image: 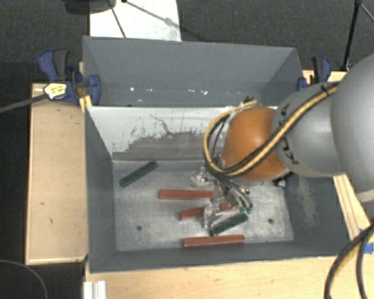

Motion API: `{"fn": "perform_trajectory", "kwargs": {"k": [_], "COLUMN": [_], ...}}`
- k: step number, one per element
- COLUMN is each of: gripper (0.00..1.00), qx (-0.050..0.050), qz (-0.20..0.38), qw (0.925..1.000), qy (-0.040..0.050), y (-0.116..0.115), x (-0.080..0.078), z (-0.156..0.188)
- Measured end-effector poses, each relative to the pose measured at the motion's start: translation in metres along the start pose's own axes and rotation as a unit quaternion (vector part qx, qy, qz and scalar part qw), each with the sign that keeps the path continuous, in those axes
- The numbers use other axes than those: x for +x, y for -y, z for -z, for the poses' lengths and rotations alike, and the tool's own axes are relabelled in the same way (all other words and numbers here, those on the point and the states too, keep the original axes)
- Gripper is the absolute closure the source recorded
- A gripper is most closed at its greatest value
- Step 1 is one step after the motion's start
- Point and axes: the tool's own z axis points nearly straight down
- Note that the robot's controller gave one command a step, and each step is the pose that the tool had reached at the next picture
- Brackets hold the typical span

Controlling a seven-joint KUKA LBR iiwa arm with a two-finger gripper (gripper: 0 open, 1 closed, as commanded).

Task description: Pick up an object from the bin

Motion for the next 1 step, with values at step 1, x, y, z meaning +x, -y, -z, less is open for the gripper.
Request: {"fn": "perform_trajectory", "kwargs": {"k": [1], "gripper": [1.0], "qx": [0.0], "qz": [-0.001], "qw": [1.0], "qy": [0.0003], "y": [0.0], "x": [0.0003], "z": [0.0013]}}
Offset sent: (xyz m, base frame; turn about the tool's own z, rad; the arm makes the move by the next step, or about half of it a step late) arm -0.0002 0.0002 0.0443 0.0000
